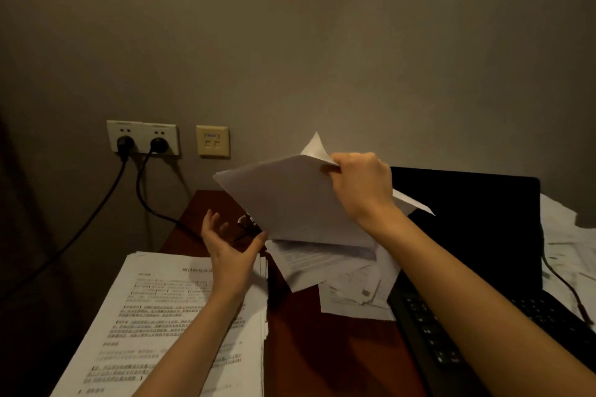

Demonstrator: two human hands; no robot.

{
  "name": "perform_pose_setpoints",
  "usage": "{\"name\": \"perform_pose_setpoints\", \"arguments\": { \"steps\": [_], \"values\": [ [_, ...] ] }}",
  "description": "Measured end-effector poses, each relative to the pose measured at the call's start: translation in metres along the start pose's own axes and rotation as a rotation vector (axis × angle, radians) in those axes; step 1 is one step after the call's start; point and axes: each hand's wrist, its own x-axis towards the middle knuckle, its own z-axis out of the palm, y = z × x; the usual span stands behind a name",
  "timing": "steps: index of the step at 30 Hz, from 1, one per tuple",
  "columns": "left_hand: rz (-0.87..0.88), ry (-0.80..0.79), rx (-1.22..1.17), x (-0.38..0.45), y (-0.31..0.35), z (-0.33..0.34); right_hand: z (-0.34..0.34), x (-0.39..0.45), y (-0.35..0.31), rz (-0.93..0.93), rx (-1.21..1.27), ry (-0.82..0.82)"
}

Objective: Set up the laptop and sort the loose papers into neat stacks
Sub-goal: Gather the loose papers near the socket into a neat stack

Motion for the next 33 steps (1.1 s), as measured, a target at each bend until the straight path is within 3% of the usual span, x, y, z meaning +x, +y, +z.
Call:
{"name": "perform_pose_setpoints", "arguments": {
  "steps": [6, 11, 16, 19, 22, 25, 28, 30, 33],
  "values": [
    [0.057, 0.008, 0.015, -0.002, -0.002, -0.002, -0.040, 0.029, -0.005, 0.034, 0.103, 0.126],
    [0.090, 0.075, 0.038, -0.006, 0.004, -0.003, -0.065, 0.053, -0.003, 0.249, 0.433, 0.255],
    [0.479, 0.098, 0.285, -0.009, 0.006, -0.006, -0.059, 0.052, 0.007, 0.509, 0.572, 0.165],
    [0.534, 0.066, 0.447, -0.011, 0.014, -0.005, -0.046, 0.045, 0.013, 0.684, 0.680, 0.070],
    [0.648, -0.090, 0.652, -0.014, 0.017, -0.003, -0.036, 0.037, 0.016, 0.838, 0.790, -0.076],
    [0.599, -0.278, 0.648, -0.024, 0.023, 0.007, -0.031, 0.032, 0.018, 1.007, 0.925, -0.161],
    [0.511, -0.403, 0.658, -0.040, 0.032, 0.019, -0.036, 0.030, 0.018, 1.005, 1.009, -0.163],
    [0.466, -0.413, 0.682, -0.042, 0.031, 0.024, -0.044, 0.025, 0.012, 0.986, 1.143, -0.181],
    [0.326, -0.316, 0.412, -0.034, 0.030, 0.019, -0.049, 0.017, 0.004, 0.856, 1.479, -0.249]
  ]
}}
